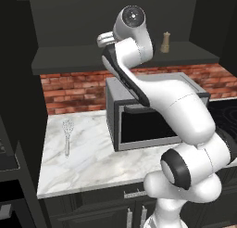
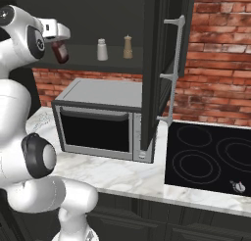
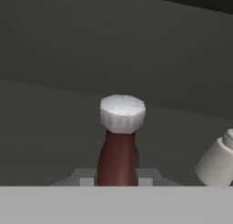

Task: There are various items on the counter. Only move the condiments/shakers into the cabinet.

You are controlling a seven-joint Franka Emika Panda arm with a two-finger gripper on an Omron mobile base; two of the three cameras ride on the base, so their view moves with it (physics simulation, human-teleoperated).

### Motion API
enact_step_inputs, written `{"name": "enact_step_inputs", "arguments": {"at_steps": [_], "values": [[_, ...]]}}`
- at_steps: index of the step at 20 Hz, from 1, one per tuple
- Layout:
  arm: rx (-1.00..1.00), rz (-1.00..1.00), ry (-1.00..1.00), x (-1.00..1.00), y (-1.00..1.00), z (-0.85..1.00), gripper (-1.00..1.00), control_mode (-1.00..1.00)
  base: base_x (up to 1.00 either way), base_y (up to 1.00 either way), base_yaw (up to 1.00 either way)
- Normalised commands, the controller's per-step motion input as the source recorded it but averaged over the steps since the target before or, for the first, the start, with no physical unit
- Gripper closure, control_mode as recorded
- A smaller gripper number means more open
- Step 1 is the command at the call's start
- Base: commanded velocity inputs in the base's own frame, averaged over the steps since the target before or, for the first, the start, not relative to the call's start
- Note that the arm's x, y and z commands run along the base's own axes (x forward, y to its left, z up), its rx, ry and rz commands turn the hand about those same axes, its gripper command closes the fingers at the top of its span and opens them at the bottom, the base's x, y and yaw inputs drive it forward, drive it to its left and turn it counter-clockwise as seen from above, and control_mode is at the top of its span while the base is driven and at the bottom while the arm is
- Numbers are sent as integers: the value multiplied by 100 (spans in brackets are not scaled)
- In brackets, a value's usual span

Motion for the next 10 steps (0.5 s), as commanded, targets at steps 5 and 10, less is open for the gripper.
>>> {"name": "enact_step_inputs", "arguments": {"at_steps": [5,10], "values": [[3,0,0,48,0,-9,100,-100,0,0,0],[2,0,0,46,0,-4,100,-100,0,0,0]]}}
